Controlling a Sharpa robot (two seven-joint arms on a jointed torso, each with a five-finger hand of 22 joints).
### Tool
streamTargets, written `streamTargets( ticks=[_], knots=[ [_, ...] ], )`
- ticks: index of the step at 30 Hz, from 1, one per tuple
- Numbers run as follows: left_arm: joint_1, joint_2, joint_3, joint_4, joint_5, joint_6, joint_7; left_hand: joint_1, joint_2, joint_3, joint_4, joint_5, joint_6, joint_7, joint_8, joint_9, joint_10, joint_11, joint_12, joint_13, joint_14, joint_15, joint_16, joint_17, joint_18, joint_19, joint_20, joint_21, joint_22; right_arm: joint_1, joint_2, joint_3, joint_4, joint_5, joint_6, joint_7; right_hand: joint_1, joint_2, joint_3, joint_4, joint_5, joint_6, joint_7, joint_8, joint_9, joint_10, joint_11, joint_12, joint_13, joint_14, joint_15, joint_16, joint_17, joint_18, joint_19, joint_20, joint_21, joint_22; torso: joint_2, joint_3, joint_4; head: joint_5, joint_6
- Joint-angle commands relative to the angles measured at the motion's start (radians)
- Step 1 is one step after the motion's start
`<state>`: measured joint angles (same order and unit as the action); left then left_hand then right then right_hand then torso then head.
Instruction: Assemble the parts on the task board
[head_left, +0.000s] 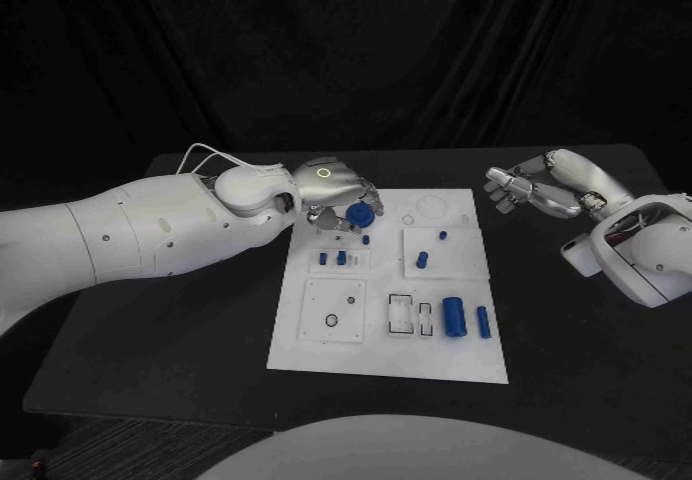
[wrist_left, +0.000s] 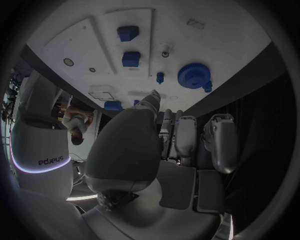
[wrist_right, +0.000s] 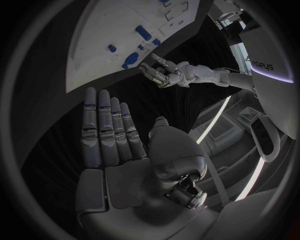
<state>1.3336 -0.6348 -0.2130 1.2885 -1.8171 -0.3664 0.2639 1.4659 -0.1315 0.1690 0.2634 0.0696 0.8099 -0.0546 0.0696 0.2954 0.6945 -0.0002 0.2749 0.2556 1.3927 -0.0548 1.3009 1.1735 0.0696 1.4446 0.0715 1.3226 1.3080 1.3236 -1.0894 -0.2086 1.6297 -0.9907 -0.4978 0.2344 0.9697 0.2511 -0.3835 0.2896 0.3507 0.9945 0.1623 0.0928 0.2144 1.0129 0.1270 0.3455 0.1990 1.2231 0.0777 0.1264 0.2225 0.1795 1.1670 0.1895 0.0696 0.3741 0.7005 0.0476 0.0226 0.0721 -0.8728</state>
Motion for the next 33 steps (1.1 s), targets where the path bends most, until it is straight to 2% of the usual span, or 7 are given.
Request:
streamTargets(
  ticks=[1,7,13,16,27,30,33],
  knots=[
    [-0.004,0.010,0.001,-0.008,-0.060,0.051,0.002,-0.008,0.000,0.007,-0.002,-0.005,0.019,0.004,0.009,-0.012,0.031,0.003,0.018,-0.005,-0.001,0.005,0.005,-0.010,-0.011,0.001,-0.002,-0.002,0.186,0.000,-0.002,0.001,0.003,-0.026,-0.043,0.013,0.015,0.001,-0.002,-0.001,0.000,0.002,0.006,0.000,0.000,0.000,-0.002,-0.002,-0.003,0.007,0.002,-0.005,-0.001,0.003,0.007,-0.002,0.002,-0.003,0.002,-0.0023,0.0001,-0.002,0.000],
    [-0.010,0.027,0.001,-0.017,-0.062,0.067,-0.008,-0.016,0.005,0.008,-0.009,0.009,0.039,0.010,0.016,-0.019,0.057,0.004,0.034,-0.005,-0.015,0.006,-0.004,-0.034,-0.008,-0.006,-0.002,-0.017,0.182,0.000,-0.003,0.001,0.001,-0.028,-0.033,0.003,0.019,0.002,0.000,-0.001,0.002,0.001,0.008,-0.001,0.000,0.002,-0.003,-0.001,-0.003,0.008,0.002,-0.006,-0.001,0.003,0.008,-0.002,0.002,-0.005,0.001,-0.0011,0.0012,-0.002,0.000],
    [-0.013,0.043,0.001,-0.029,-0.063,0.090,-0.018,-0.011,0.011,0.017,-0.029,0.051,0.053,0.014,0.018,-0.029,0.086,0.006,0.050,-0.001,-0.022,0.007,-0.004,-0.048,-0.008,-0.009,-0.002,-0.021,0.181,0.000,-0.004,0.001,0.002,-0.028,-0.019,-0.008,0.020,0.005,0.001,0.001,0.002,0.006,0.009,0.002,0.001,0.005,-0.003,0.001,-0.004,0.010,0.002,-0.007,-0.001,0.003,0.009,-0.002,0.003,-0.006,0.001,-0.0002,0.0005,-0.002,0.000],
    [-0.014,0.046,0.001,-0.030,-0.063,0.094,-0.017,-0.022,0.012,0.017,-0.032,0.046,0.070,0.012,0.025,-0.031,0.110,0.012,0.062,0.005,-0.022,0.011,0.000,-0.052,-0.008,-0.007,-0.002,-0.019,0.182,0.000,-0.004,0.001,0.002,-0.029,-0.015,-0.011,0.020,0.005,0.001,0.001,0.002,0.007,0.009,0.002,0.001,0.006,-0.003,0.002,-0.004,0.011,0.002,-0.007,-0.001,0.003,0.009,-0.002,0.003,-0.006,0.000,-0.0006,0.0013,-0.005,0.000],
    [-0.023,0.053,0.001,-0.035,-0.063,0.103,-0.019,-0.027,0.014,0.032,-0.044,0.049,0.103,0.051,0.032,-0.040,0.169,-0.015,0.083,0.019,-0.024,0.002,0.005,-0.067,-0.009,-0.005,-0.002,-0.019,0.183,0.000,-0.002,0.001,0.000,-0.029,0.001,-0.020,0.021,0.010,0.002,0.002,0.003,0.009,0.008,0.003,0.001,0.014,-0.005,0.006,-0.004,0.014,0.001,-0.008,-0.001,0.004,0.011,-0.003,0.004,-0.008,0.000,0.0009,0.0000,0.001,0.000],
    [-0.026,0.056,0.001,-0.038,-0.063,0.101,-0.022,-0.028,0.014,0.034,-0.044,0.050,0.111,0.054,0.035,-0.040,0.171,-0.015,0.081,0.019,-0.025,0.002,0.003,-0.072,-0.009,-0.005,-0.002,-0.019,0.183,0.000,-0.002,0.001,0.000,-0.029,0.002,-0.021,0.021,0.010,0.002,0.002,0.003,0.009,0.008,0.003,0.001,0.014,-0.005,0.006,-0.004,0.014,0.001,-0.008,-0.001,0.004,0.011,-0.003,0.004,-0.008,0.001,0.0012,0.0001,0.001,0.000],
    [-0.029,0.058,0.001,-0.041,-0.063,0.099,-0.023,-0.021,0.015,0.047,-0.051,0.071,0.125,0.063,0.036,-0.043,0.177,-0.018,0.073,0.016,-0.026,0.000,0.004,-0.077,-0.009,-0.004,-0.002,-0.018,0.183,0.000,-0.002,0.001,0.000,-0.029,0.006,-0.024,0.021,0.010,0.002,0.002,0.003,0.009,0.008,0.003,0.001,0.014,-0.005,0.006,-0.004,0.014,0.001,-0.008,-0.001,0.004,0.011,-0.003,0.004,-0.008,0.000,0.0013,0.0003,0.001,0.000]
  ],
)
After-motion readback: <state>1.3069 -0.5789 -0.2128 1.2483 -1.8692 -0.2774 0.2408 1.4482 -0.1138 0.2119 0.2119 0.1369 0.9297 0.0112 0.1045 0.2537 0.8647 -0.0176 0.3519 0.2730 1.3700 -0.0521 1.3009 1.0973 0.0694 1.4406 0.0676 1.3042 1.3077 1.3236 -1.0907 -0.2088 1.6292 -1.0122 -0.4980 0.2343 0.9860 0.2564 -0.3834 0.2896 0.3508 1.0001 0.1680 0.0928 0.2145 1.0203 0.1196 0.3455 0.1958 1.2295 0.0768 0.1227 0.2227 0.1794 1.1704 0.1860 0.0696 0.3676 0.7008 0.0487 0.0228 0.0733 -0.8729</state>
